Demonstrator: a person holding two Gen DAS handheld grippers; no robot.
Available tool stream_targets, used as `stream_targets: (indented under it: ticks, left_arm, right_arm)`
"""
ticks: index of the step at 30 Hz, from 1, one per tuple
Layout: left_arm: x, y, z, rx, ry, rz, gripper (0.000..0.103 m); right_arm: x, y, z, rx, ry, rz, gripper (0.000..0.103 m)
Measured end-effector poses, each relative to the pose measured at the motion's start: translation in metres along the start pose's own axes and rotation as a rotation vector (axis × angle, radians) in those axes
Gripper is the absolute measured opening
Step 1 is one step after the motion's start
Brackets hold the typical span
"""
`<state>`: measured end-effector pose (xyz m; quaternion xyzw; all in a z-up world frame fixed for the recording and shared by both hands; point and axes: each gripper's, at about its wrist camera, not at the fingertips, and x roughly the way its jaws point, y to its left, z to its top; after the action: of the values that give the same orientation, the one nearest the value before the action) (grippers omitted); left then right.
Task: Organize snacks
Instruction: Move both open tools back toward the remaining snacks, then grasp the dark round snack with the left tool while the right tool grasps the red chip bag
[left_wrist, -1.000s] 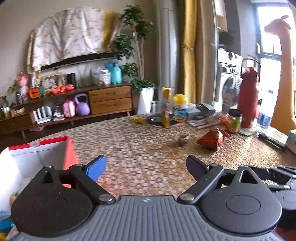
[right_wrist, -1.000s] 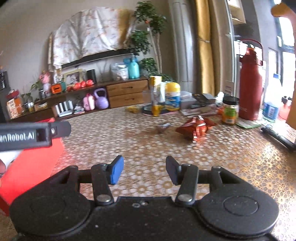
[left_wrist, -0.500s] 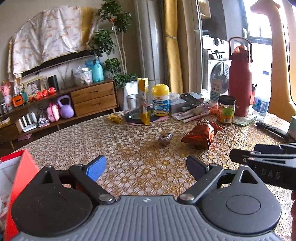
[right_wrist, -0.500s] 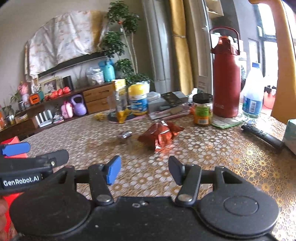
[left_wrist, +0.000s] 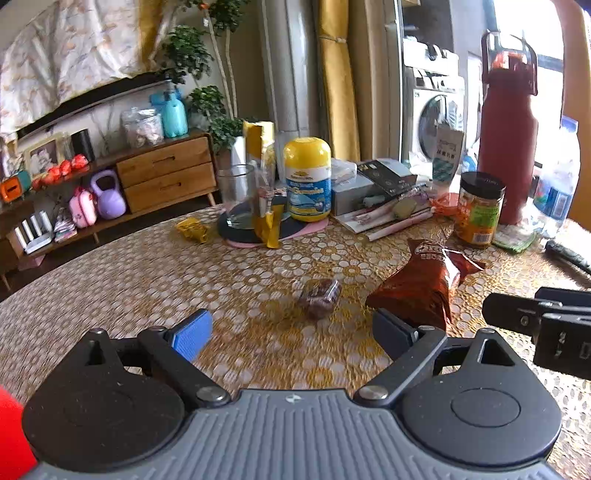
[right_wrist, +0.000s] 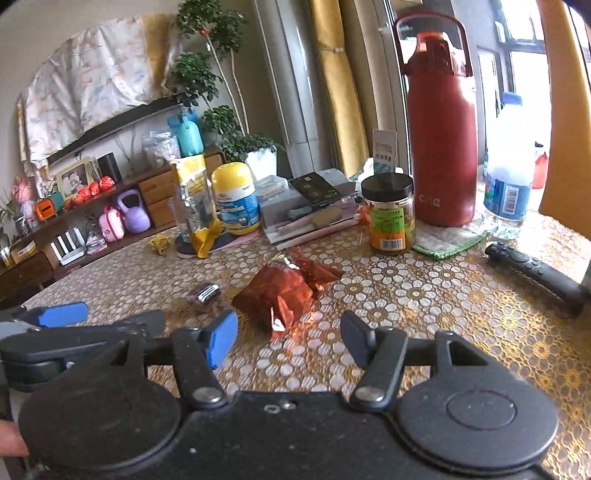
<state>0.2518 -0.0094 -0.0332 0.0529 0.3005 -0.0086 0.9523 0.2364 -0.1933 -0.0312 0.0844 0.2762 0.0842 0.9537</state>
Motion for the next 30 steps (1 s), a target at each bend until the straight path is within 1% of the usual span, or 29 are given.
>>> stream_targets:
  ticks: [7, 10, 11, 17, 19, 22, 24, 25, 26, 27, 28, 30]
  left_arm:
    - [0.05, -0.006, 0.009, 0.042, 0.041, 0.003, 0.094]
    - [0.067, -0.003, 0.009, 0.05, 0.054, -0.019, 0.094]
    - [0.072, -0.003, 0.009, 0.057, 0.052, -0.015, 0.094]
    - [0.088, -0.003, 0.008, 0.069, 0.045, -0.016, 0.094]
    - [0.091, -0.004, 0.008, 0.068, 0.038, -0.022, 0.094]
    - [0.096, -0.008, 0.007, 0.085, 0.036, -0.013, 0.094]
    - [0.097, -0.008, 0.006, 0.082, 0.03, -0.02, 0.09]
    - [0.097, -0.008, 0.006, 0.077, 0.025, -0.03, 0.085]
    - [0.097, -0.008, 0.006, 0.077, 0.021, -0.041, 0.079]
    - [0.097, -0.008, 0.006, 0.078, 0.018, -0.052, 0.076]
    - [0.097, -0.009, 0.006, 0.08, 0.013, -0.059, 0.069]
    - [0.097, -0.009, 0.006, 0.074, 0.016, -0.077, 0.063]
  right_arm:
    - [0.035, -0.008, 0.013, 0.047, 0.042, -0.003, 0.063]
    - [0.048, -0.013, 0.017, 0.08, 0.06, -0.004, 0.063]
    - [0.052, -0.015, 0.017, 0.088, 0.062, -0.007, 0.064]
    - [0.07, -0.021, 0.016, 0.112, 0.078, -0.012, 0.064]
    - [0.073, -0.022, 0.015, 0.119, 0.079, -0.009, 0.068]
    - [0.076, -0.02, 0.016, 0.117, 0.074, -0.003, 0.07]
    - [0.079, -0.019, 0.017, 0.12, 0.075, 0.002, 0.072]
    - [0.08, -0.018, 0.018, 0.124, 0.077, 0.003, 0.072]
    - [0.082, -0.017, 0.018, 0.125, 0.077, 0.005, 0.073]
    - [0.083, -0.016, 0.019, 0.126, 0.077, 0.007, 0.074]
    - [0.085, -0.015, 0.02, 0.129, 0.08, 0.009, 0.074]
    - [0.089, -0.014, 0.021, 0.141, 0.086, 0.015, 0.077]
